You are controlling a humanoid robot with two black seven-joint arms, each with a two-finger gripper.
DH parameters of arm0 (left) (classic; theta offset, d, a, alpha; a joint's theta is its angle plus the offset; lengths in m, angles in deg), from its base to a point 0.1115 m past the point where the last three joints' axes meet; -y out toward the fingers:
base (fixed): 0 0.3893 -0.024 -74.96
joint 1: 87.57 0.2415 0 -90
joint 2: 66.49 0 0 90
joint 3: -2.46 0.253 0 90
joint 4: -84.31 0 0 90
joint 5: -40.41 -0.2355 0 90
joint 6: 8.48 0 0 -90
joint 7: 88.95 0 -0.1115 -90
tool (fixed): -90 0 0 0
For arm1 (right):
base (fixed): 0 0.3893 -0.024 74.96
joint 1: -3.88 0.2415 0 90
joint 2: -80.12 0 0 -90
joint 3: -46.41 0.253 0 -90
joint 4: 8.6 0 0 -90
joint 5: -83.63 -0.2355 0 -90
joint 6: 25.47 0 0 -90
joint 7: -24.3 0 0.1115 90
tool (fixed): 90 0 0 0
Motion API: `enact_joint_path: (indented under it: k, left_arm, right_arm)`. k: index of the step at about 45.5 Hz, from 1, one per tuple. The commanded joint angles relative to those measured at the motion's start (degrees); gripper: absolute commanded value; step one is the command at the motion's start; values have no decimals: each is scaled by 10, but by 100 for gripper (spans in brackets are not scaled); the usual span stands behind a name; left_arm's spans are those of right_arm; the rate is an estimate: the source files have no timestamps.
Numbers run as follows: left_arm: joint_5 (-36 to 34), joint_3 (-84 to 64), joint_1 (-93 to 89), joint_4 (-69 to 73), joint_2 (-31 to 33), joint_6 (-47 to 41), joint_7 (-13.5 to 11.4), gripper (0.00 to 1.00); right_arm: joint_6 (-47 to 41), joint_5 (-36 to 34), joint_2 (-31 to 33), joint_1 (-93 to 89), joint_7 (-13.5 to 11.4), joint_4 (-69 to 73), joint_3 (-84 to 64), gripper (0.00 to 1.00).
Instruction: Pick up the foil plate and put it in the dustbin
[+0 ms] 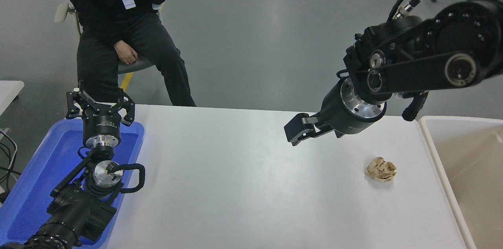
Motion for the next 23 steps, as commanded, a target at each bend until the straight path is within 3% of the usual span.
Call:
enact_joint_path:
  k: [1,11,23]
  left_arm:
    - [0,0,0,0,0,0,0,99]
    - [0,0,0,0,0,0,0,99]
    - [0,0,0,0,0,0,0,99]
  right_arm:
    - [-13,-88,-5,-11,-37,-33,-4,100]
    - [-38,-93,-2,-12,-47,-38,-40,100]
    - [-125,-45,10,-3,-45,-36,-70,100]
